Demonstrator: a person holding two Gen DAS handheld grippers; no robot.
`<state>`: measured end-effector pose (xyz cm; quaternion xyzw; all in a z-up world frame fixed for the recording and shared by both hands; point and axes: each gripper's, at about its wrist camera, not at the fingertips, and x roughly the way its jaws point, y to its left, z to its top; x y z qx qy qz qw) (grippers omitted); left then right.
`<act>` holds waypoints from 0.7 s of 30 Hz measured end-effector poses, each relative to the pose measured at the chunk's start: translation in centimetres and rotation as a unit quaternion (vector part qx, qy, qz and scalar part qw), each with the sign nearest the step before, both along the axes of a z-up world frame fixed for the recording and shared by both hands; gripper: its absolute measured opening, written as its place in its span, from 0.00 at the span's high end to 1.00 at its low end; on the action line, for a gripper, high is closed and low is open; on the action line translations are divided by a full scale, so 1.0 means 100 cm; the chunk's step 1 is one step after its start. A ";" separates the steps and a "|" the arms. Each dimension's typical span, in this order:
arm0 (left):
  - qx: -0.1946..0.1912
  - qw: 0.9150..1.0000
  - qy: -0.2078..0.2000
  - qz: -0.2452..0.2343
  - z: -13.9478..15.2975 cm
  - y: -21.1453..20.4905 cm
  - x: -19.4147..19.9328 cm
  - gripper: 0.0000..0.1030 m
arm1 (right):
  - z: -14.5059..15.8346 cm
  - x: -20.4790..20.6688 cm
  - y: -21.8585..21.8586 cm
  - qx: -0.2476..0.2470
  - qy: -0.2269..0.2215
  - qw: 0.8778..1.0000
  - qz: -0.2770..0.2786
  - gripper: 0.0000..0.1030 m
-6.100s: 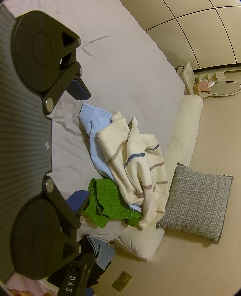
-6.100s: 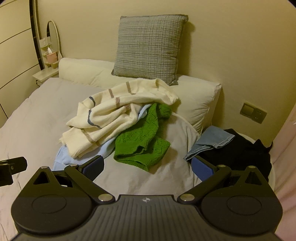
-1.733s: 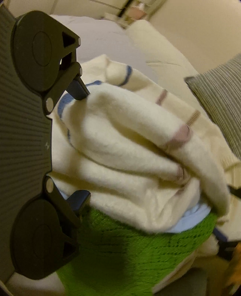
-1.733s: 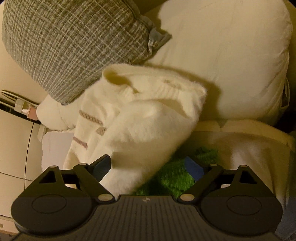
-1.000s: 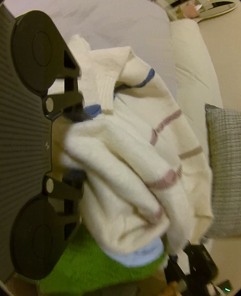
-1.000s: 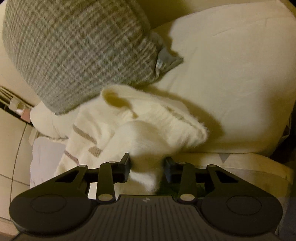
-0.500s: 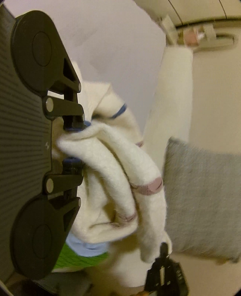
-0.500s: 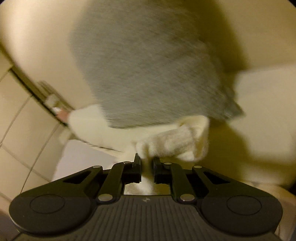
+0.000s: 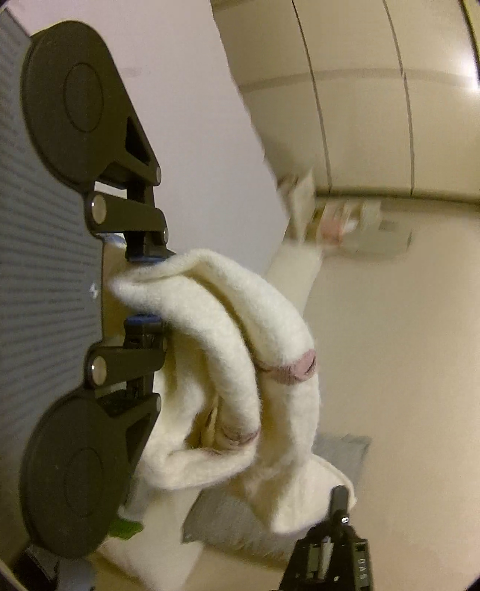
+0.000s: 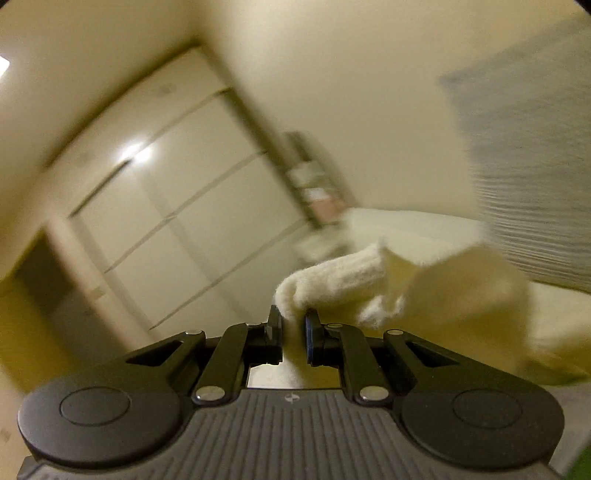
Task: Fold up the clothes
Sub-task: 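Lift the cream sweater off the pile with both tools and carry it away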
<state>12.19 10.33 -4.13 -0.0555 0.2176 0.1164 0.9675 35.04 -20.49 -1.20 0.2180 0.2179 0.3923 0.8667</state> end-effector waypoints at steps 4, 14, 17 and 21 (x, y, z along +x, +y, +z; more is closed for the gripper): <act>0.015 0.997 -0.034 0.063 0.030 0.038 -0.091 0.81 | 0.044 -0.060 0.072 0.016 -0.040 0.995 0.087 0.89; 0.102 0.968 -0.069 0.221 0.124 0.129 -0.333 0.81 | 0.120 -0.251 0.241 0.091 -0.063 0.959 0.262 0.89; 0.137 0.953 -0.078 0.258 0.157 0.150 -0.392 0.81 | 0.140 -0.298 0.290 0.128 -0.048 0.944 0.301 0.89; 0.168 0.933 -0.093 0.304 0.192 0.164 -0.449 0.81 | 0.160 -0.338 0.345 0.161 -0.021 0.923 0.348 0.89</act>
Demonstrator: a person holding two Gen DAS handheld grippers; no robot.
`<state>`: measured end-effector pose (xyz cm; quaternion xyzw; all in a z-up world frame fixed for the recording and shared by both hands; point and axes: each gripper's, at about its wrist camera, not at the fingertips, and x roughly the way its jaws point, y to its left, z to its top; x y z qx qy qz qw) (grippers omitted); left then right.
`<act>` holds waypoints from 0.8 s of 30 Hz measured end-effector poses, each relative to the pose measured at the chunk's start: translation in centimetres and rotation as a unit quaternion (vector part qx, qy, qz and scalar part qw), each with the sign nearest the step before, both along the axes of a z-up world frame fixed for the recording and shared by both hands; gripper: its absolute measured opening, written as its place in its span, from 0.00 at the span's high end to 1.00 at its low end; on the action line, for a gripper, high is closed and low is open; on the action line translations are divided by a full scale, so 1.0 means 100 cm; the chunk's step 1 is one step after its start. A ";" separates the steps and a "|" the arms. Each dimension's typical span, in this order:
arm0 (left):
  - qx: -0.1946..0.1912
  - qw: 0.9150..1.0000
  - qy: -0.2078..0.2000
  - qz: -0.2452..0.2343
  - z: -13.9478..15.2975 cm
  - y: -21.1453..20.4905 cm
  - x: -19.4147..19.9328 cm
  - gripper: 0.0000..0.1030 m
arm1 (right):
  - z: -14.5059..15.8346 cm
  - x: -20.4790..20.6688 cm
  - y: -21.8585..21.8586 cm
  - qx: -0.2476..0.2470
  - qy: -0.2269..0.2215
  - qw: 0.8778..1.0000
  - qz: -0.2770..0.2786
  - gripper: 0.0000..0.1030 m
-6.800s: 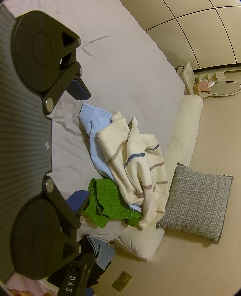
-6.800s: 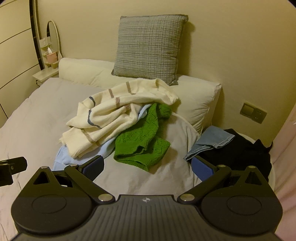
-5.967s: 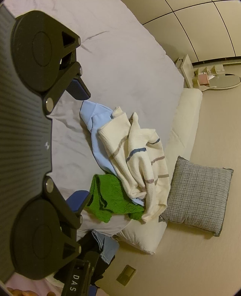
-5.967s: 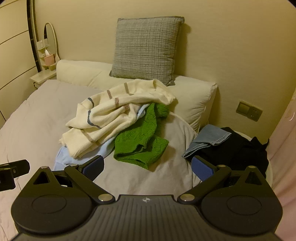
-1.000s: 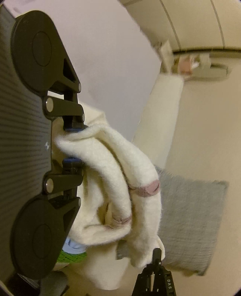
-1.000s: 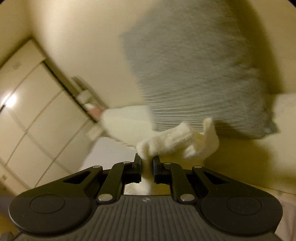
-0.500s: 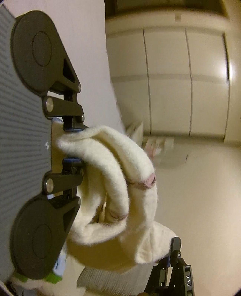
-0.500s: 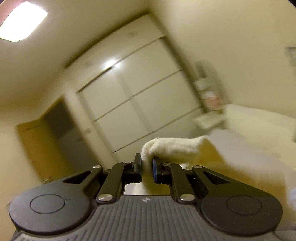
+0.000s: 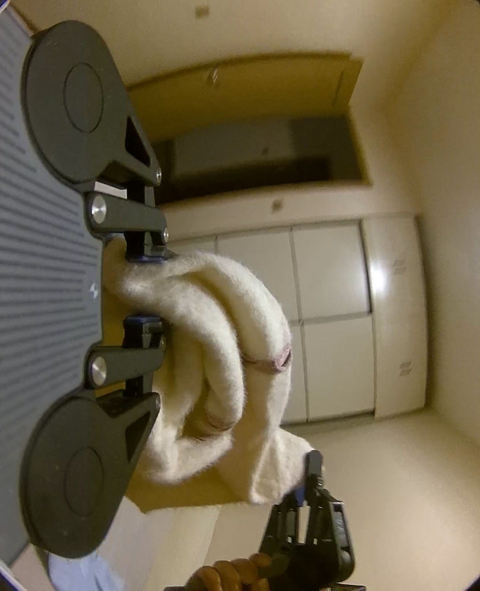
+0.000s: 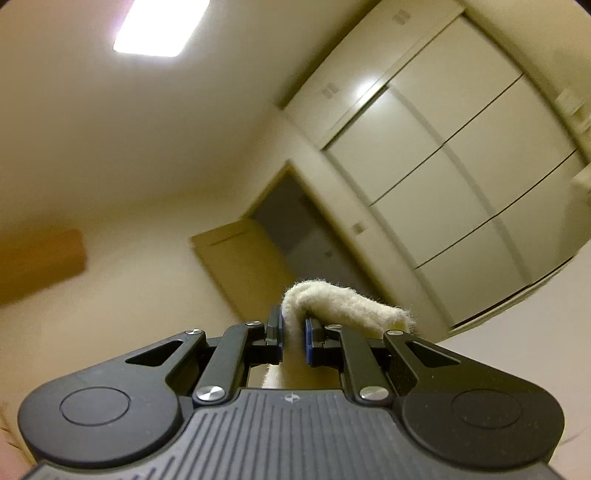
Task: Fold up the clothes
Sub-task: 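Lift the cream sweater off the pile with both tools and carry it away, then lower the sweater onto open duvet and open both tools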
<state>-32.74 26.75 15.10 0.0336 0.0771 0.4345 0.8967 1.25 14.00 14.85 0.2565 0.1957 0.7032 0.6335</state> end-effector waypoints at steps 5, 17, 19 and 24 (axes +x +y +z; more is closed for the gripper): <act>0.007 0.999 -0.013 0.039 0.016 0.001 -0.030 0.80 | 0.018 -0.033 0.040 0.013 0.003 0.999 0.030 0.89; -0.358 0.911 0.203 0.024 -0.218 0.047 0.022 0.77 | -0.190 -0.022 0.034 -0.440 0.055 0.896 -0.034 0.33; -0.386 0.895 0.221 0.026 -0.242 0.034 0.023 0.77 | -0.238 -0.018 0.010 -0.499 0.106 0.859 -0.039 0.33; -0.377 0.898 0.225 0.018 -0.237 -0.006 -0.001 0.73 | -0.256 -0.027 -0.020 -0.537 0.115 0.835 -0.039 0.33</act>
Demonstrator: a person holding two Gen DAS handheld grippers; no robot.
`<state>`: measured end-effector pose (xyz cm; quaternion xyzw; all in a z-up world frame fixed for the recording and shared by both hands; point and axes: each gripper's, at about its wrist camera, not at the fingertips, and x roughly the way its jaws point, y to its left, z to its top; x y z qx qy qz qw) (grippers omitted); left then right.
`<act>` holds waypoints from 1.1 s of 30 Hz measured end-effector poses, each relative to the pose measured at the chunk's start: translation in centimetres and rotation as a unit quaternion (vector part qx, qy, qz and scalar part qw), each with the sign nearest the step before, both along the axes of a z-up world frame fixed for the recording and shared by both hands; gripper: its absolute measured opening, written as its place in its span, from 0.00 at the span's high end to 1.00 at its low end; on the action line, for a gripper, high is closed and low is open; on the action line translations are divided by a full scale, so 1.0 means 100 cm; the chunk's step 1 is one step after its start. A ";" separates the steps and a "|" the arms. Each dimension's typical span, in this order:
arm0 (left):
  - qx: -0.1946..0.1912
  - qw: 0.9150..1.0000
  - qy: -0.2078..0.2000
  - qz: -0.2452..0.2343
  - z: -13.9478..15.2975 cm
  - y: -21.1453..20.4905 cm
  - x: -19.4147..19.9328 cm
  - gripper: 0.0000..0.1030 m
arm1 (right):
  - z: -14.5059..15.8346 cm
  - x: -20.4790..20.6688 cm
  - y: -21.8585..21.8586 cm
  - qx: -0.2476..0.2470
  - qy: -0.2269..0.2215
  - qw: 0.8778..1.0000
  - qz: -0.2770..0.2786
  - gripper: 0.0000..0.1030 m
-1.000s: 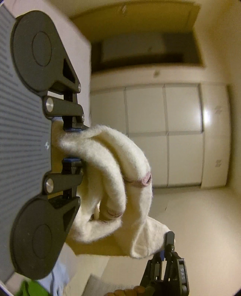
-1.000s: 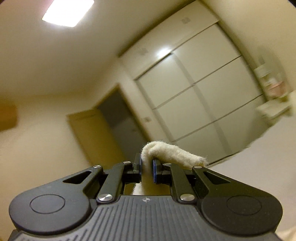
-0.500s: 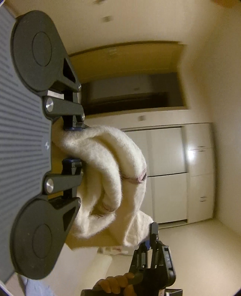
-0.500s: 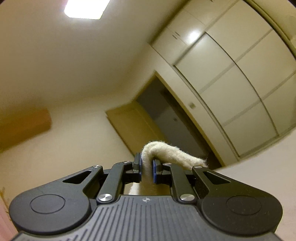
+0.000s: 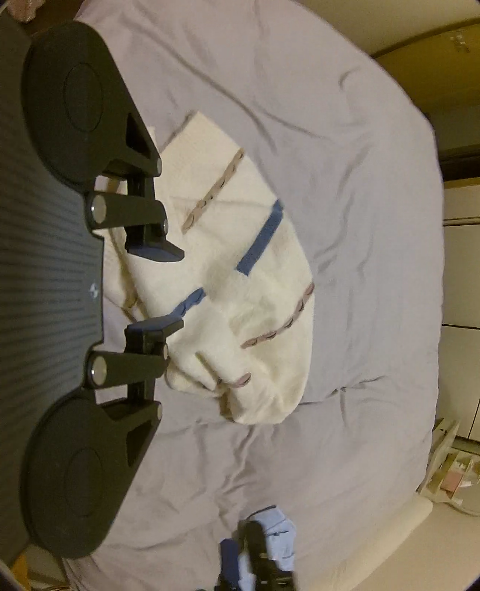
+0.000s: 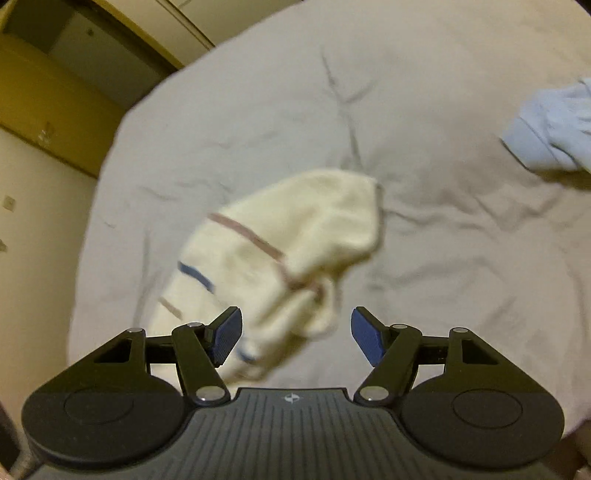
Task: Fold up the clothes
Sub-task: 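Lower the sweater onto open duvet and open both tools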
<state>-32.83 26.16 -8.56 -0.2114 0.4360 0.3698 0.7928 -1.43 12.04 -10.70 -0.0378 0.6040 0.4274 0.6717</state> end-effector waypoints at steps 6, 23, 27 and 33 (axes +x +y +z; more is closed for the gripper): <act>0.018 1.000 0.019 0.012 -0.007 -0.040 0.011 0.69 | -0.009 -0.024 -0.050 0.021 0.001 1.000 -0.003 0.33; 0.054 0.993 0.053 -0.092 0.007 0.019 -0.018 0.62 | -0.025 -0.096 -0.020 0.030 -0.027 0.997 -0.062 0.33; 0.054 0.985 0.060 -0.150 0.003 0.059 -0.037 0.62 | -0.030 -0.136 0.001 0.019 -0.028 0.993 -0.116 0.33; 0.052 0.971 0.072 -0.223 -0.003 0.094 -0.055 0.61 | -0.035 -0.197 0.019 0.000 -0.022 0.985 -0.174 0.33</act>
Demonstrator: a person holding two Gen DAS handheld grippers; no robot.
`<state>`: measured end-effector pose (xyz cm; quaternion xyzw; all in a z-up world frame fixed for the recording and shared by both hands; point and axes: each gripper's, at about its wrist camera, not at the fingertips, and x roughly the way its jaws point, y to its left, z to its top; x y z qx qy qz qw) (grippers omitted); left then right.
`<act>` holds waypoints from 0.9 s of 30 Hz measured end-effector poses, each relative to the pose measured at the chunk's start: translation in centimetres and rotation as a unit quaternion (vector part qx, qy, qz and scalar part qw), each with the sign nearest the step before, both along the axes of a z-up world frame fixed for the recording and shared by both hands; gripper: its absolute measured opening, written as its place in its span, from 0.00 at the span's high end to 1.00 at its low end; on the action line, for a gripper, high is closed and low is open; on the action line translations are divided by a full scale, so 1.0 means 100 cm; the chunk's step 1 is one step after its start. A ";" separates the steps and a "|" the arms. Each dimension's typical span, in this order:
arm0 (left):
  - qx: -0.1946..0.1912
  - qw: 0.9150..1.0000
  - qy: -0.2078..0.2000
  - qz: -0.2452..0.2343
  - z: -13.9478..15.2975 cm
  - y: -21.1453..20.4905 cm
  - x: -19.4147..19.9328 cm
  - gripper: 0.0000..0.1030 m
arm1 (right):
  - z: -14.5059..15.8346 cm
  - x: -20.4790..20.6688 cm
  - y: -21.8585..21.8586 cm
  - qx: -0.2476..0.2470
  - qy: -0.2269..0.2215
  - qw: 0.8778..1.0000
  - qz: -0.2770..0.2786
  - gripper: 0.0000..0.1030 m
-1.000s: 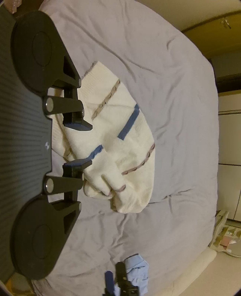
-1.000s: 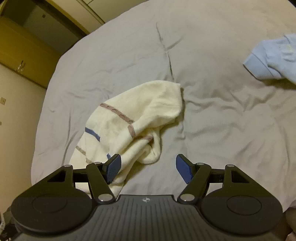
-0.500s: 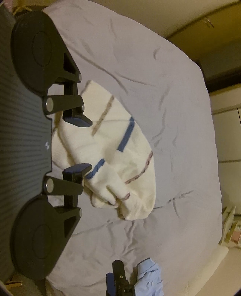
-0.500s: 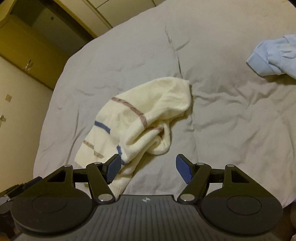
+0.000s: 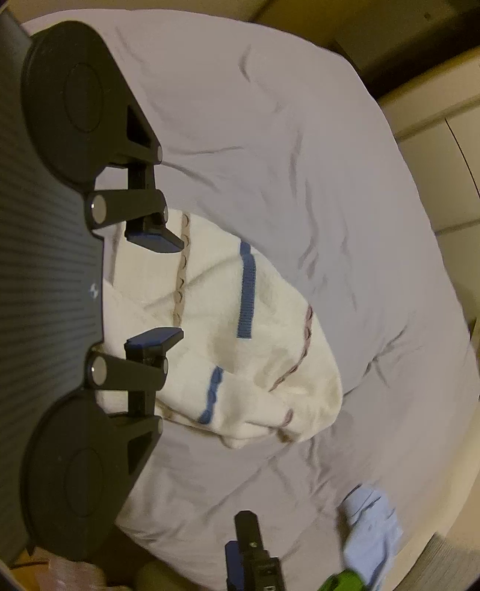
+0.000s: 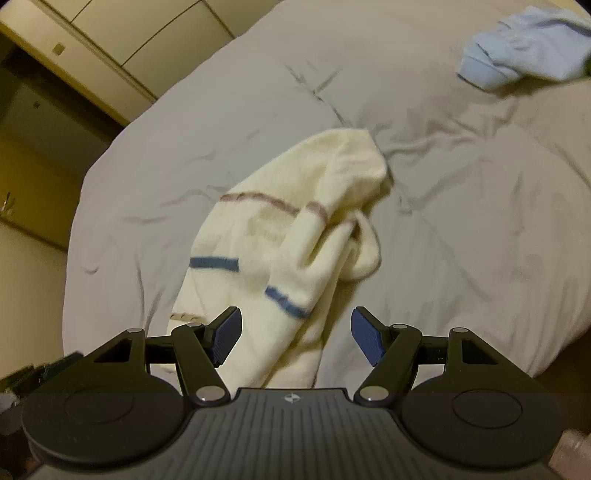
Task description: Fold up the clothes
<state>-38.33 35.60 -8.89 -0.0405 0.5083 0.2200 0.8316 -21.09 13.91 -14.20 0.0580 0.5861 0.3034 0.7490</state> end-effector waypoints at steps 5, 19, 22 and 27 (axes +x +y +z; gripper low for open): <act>-0.018 0.999 0.018 -0.036 -0.015 0.009 -0.010 0.59 | -0.010 -0.036 0.002 -0.027 0.014 0.999 -0.026 0.33; -0.046 0.994 0.064 -0.076 -0.053 0.011 -0.019 0.59 | -0.034 -0.075 -0.007 -0.085 0.035 0.994 -0.054 0.33; -0.055 0.994 0.066 -0.070 -0.063 0.019 -0.023 0.59 | -0.041 -0.079 -0.008 -0.091 0.028 0.994 -0.055 0.33; -0.063 0.994 0.068 -0.061 -0.076 0.035 -0.029 0.59 | -0.047 -0.083 -0.001 -0.077 -0.008 0.996 -0.054 0.33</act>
